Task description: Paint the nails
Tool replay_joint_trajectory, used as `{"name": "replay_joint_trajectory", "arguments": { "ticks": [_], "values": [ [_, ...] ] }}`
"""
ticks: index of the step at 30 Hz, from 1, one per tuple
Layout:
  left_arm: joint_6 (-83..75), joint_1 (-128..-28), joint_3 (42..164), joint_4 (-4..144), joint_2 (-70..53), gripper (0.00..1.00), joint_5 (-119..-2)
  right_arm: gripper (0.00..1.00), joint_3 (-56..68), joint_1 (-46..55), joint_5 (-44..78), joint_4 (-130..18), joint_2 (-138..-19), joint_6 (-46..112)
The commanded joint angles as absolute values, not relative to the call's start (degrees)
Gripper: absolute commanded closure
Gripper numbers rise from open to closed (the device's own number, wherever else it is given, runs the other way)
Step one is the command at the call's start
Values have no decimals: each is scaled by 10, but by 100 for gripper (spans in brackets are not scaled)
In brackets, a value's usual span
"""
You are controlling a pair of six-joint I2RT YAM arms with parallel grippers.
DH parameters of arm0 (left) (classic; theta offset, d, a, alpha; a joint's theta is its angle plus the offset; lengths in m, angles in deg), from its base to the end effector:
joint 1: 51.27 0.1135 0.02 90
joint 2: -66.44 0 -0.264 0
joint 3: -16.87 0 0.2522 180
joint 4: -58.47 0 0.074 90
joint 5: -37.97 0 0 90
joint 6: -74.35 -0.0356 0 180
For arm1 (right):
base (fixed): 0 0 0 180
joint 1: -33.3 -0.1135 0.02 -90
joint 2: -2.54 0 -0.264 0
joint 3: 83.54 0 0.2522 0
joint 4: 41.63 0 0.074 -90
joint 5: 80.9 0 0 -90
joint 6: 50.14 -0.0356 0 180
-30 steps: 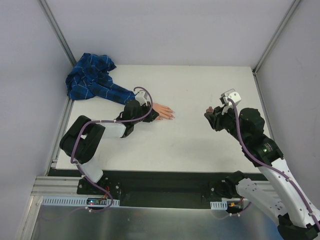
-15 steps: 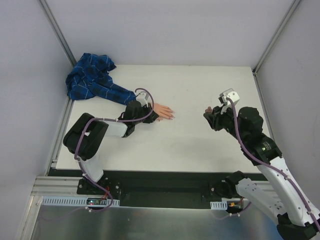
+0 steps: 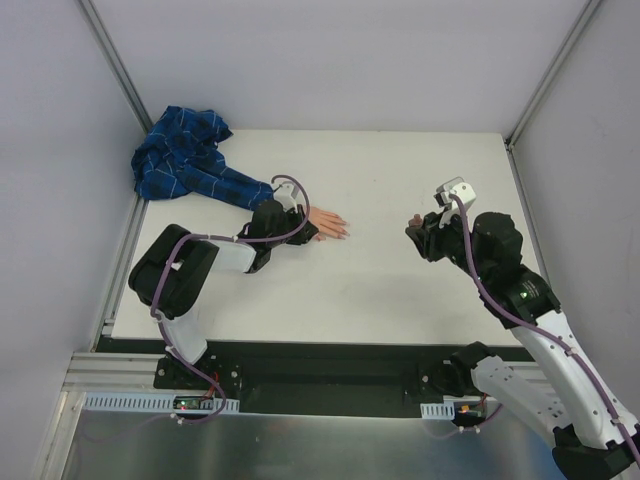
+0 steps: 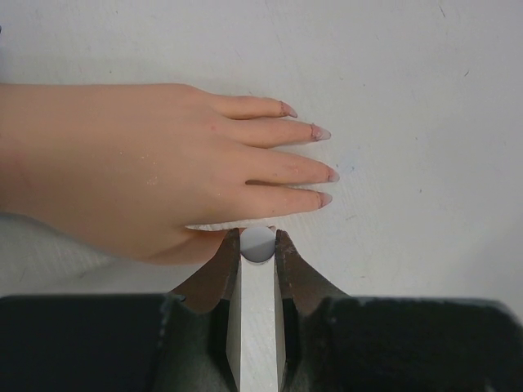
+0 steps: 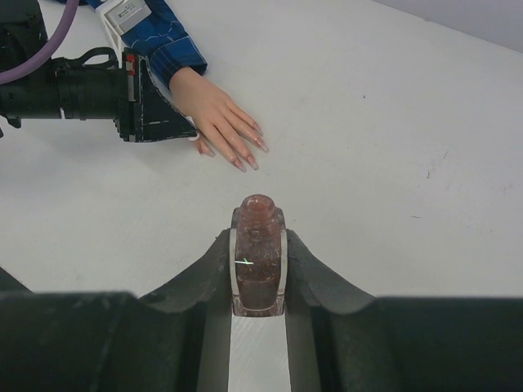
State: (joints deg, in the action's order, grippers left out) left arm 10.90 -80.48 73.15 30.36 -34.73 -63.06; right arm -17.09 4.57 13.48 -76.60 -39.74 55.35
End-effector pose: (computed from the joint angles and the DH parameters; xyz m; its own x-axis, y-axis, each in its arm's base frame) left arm 0.3058 -0.1788 0.1631 -0.5110 -0.2169 -0.8318 0.4589 0.7494 -0.4774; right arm 0.1410 0.0804 0.3739 -0.0128 -0.3107 -0.9504 -0.5691 0.7838 -0.2485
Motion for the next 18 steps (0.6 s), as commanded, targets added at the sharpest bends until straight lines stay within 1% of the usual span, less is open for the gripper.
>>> {"name": "replay_joint_trajectory", "arguments": {
  "ticks": [1, 18],
  "values": [
    [95, -807, 748, 264, -352, 100, -629, 100, -171, 50, 150, -725, -396, 555],
    [91, -808, 741, 242, -360, 100, -614, 100, -171, 54, 157, -724, -399, 551]
  ]
}}
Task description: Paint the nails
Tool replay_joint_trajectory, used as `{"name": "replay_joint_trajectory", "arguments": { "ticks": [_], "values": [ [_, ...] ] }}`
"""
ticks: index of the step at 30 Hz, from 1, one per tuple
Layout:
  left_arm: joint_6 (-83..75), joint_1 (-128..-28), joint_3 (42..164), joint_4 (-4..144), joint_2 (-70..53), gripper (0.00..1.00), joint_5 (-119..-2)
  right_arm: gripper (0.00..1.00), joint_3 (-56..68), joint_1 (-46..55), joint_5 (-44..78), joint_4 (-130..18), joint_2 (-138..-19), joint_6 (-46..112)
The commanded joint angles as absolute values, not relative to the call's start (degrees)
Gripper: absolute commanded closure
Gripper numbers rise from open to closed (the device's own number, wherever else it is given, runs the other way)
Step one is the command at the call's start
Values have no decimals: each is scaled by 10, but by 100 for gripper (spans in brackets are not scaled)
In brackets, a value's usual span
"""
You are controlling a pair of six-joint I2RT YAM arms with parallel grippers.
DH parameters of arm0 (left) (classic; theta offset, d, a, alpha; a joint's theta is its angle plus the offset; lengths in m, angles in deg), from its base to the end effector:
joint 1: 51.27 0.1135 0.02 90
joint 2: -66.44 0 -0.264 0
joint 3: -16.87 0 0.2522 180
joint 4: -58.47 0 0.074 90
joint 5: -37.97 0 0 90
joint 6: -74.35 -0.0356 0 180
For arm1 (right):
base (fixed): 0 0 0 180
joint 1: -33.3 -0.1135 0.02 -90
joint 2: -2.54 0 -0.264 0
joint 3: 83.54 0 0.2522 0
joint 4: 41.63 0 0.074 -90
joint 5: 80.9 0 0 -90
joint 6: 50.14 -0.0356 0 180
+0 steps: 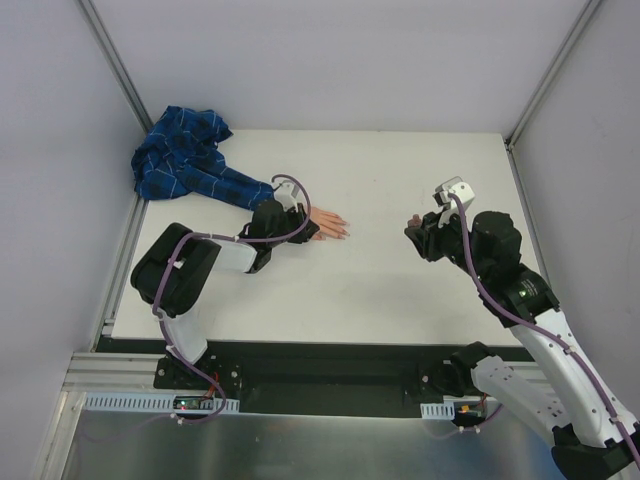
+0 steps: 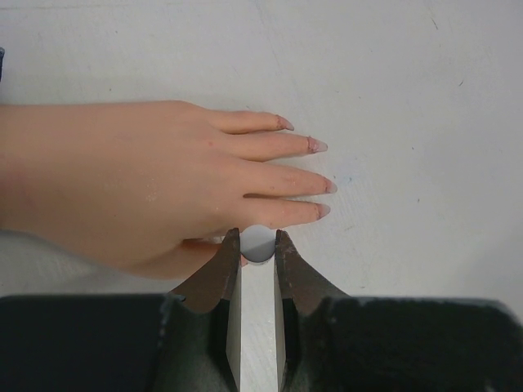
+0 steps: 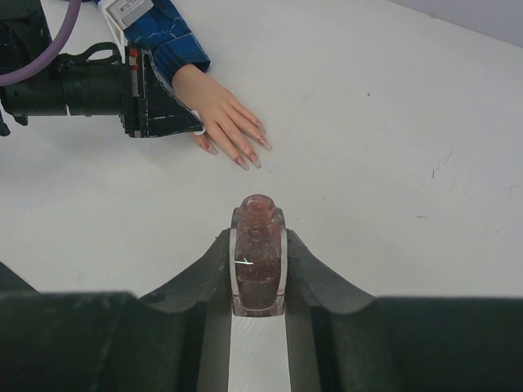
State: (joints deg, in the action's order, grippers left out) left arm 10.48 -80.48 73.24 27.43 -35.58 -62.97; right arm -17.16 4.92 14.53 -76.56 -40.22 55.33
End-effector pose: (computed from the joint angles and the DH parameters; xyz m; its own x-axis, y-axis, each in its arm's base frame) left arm 0.3080 -0.1800 0.1639 -0.4793 -0.2274 -0.8477 0.4771 0.7431 -0.4691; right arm 0.1432 0.0812 0.3723 -0.0183 -0.3117 -0.9500 -0.5807 0.7768 -0.2437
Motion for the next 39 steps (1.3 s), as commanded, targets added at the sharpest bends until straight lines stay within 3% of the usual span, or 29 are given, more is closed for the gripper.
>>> {"name": "replay_joint_trajectory", "arguments": {
  "ticks": [1, 39],
  "values": [
    [88, -809, 741, 246, -360, 100, -611, 100, -170, 53, 158, -724, -399, 551],
    [48, -835, 751, 246, -368, 100, -587, 100, -175, 61, 176, -723, -401, 545]
  ]
}}
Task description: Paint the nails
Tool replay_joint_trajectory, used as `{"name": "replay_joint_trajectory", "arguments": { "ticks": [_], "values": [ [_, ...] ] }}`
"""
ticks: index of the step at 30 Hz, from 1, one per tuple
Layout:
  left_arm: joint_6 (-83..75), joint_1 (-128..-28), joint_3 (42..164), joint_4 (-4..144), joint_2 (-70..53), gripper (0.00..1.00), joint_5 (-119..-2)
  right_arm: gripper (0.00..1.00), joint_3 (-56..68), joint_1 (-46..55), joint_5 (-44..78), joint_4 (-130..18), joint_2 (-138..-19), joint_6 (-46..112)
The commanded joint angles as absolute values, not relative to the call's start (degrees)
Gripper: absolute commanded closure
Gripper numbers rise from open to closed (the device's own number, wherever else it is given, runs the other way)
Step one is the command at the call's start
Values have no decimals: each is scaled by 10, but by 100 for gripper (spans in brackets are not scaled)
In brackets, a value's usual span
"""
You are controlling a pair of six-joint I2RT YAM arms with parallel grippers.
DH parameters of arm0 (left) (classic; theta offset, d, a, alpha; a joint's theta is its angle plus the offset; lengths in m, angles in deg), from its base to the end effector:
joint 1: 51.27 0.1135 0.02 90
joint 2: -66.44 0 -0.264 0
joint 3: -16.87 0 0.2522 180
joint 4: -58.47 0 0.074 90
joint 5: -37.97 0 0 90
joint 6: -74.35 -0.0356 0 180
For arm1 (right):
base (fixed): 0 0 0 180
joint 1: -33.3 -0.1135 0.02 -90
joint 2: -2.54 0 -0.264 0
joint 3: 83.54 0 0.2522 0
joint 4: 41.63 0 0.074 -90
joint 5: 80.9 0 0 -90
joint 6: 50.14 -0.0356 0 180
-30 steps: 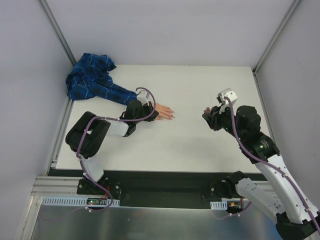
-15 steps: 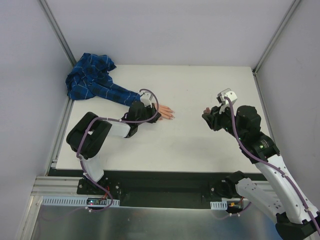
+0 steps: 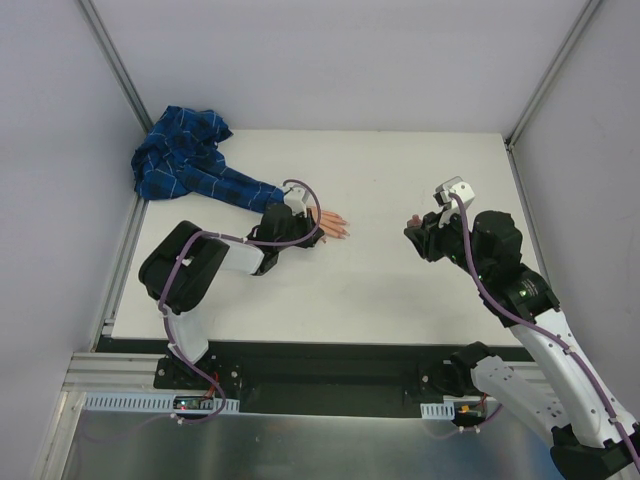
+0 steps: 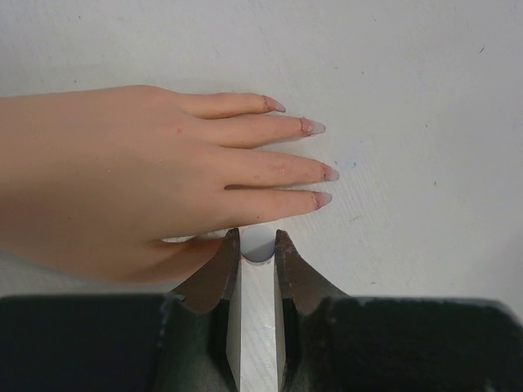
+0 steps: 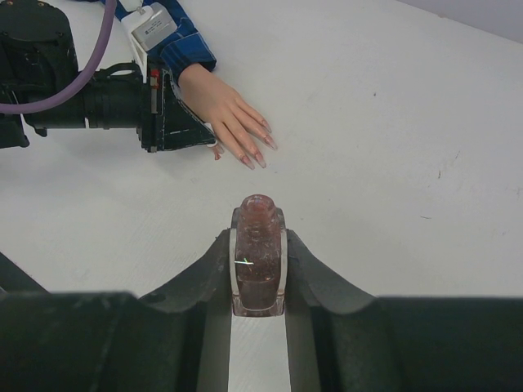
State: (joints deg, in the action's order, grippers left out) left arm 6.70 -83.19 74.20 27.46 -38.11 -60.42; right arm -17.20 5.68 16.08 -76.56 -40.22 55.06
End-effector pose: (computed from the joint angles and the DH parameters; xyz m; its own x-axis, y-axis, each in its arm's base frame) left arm 0.3049 -0.1961 0.1534 -0.4633 -0.1546 -0.8726 0.5037 0.7642 -0.4028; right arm 0.1438 0.0801 0.3721 -0.0199 -0.3042 -0.9524 -0.5917 0.7715 -0.2340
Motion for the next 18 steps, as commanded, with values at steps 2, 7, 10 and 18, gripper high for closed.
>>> {"name": "replay_joint_trajectory", "arguments": {
  "ticks": [2, 7, 10, 18],
  "values": [
    [47, -834, 747, 245, -359, 100, -585, 100, -176, 60, 176, -723, -401, 545],
    [44, -834, 740, 242, -342, 100, -578, 100, -177, 61, 178, -723, -400, 544],
    [43, -834, 742, 242, -345, 100, -572, 100, -177, 61, 178, -722, -401, 543],
    [37, -834, 752, 243, -366, 100, -573, 100, -177, 62, 181, -721, -404, 543]
  ]
}}
